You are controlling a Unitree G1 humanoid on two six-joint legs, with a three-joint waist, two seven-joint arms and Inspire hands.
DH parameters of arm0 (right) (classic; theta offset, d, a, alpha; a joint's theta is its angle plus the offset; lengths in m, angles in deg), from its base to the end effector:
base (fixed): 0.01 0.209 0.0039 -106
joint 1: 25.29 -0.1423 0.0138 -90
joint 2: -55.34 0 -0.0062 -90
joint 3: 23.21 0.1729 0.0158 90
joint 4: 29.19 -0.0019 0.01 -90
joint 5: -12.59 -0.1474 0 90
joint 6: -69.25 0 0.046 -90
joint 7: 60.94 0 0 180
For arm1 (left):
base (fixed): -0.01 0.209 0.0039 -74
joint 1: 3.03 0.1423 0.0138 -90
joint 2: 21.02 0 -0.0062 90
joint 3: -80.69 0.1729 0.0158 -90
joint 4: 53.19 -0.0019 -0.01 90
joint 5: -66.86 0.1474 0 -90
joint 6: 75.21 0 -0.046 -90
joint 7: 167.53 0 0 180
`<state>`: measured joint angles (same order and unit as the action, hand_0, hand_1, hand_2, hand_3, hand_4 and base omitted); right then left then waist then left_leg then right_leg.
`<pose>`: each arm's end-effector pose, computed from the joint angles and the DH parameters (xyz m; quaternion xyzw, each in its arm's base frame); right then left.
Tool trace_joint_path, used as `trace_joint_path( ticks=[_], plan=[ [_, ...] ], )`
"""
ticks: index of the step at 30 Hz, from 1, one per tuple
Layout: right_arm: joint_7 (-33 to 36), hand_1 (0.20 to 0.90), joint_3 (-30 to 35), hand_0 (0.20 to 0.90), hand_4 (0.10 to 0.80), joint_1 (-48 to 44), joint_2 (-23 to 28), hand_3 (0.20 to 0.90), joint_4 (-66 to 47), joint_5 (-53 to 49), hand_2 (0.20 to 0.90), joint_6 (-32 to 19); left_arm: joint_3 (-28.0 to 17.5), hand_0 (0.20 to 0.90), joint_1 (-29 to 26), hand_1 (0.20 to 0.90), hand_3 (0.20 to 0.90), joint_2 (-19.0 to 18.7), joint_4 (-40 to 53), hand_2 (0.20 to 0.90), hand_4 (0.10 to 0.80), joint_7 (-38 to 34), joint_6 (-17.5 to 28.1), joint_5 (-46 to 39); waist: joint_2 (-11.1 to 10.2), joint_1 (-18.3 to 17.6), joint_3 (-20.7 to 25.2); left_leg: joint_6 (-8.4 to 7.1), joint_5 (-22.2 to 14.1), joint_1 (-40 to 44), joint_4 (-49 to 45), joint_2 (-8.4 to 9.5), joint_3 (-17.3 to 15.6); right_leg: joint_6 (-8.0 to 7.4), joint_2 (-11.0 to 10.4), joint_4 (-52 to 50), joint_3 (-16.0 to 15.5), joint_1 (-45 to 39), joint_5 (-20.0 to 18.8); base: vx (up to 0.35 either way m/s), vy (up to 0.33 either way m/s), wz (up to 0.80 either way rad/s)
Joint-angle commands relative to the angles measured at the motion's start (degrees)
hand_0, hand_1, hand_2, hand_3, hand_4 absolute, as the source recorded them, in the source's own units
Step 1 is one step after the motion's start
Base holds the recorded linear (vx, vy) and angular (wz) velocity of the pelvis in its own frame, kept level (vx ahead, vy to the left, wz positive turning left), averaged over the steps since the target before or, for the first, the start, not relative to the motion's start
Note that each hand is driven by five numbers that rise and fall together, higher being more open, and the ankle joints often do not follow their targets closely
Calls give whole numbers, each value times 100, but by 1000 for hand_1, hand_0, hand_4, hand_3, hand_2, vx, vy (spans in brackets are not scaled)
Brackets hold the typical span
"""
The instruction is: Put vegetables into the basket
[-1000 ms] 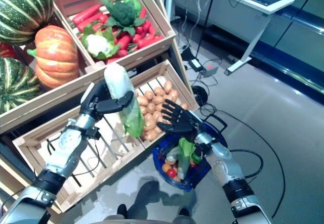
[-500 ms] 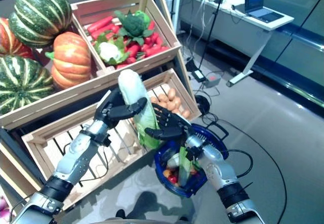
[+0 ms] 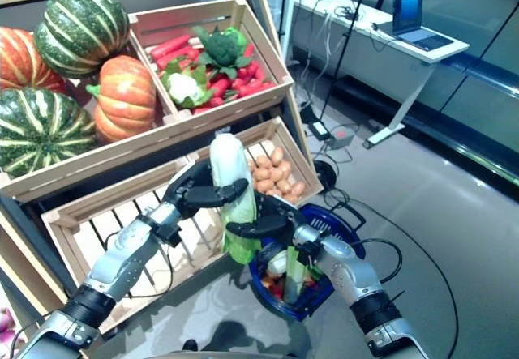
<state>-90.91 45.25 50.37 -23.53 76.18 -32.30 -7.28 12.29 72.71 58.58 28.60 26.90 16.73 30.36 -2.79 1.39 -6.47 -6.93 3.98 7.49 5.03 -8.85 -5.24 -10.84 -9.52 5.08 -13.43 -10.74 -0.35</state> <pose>0.2442 -0.1724 0.0391 0.1464 0.1848 0.3767 0.8958 0.2476 0.1585 0.0703 -0.0578 0.0184 -0.2855 0.9565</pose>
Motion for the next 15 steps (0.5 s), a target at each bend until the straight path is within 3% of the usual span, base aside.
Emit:
trace_joint_path(
  ticks=[1,7,8,9,15],
  plan=[
    [-876,900,-290,900,800,-946,-291,900,-154,-429,900,44,205,300,-816,300,300,382,72,300,400,494,514,-683,38,54,384,96,-279,-28,-3,13,-16,370,2,-8,-64,3,-159,0,0,0],
    [-1107,900,-498,900,800,-1052,-420,900,235,-647,900,361,313,300,-917,300,300,484,37,300,400,652,561,-702,40,67,405,91,-276,15,-3,0,-20,387,-3,-8,-50,-34,-163,0,0,0],
    [-1025,328,-487,328,419,-1066,-471,328,266,-885,328,397,346,300,-949,300,300,480,28,300,400,662,560,-704,44,70,409,89,-274,19,-3,0,-18,388,-4,-8,-53,-42,-163,0,0,0],
    [-935,300,-449,300,400,-1084,-557,300,316,-1176,300,402,370,300,-974,300,300,481,10,300,400,693,555,-715,48,78,414,89,-276,27,-3,2,-10,387,-6,-8,-56,-55,-161,0,0,0],
    [-486,300,-288,300,400,-971,-993,300,368,-1683,300,273,407,300,-976,300,300,553,38,300,400,672,512,-686,86,75,419,96,-299,41,-3,14,25,388,-15,-8,-41,-66,-139,0,0,0]
  ],
)
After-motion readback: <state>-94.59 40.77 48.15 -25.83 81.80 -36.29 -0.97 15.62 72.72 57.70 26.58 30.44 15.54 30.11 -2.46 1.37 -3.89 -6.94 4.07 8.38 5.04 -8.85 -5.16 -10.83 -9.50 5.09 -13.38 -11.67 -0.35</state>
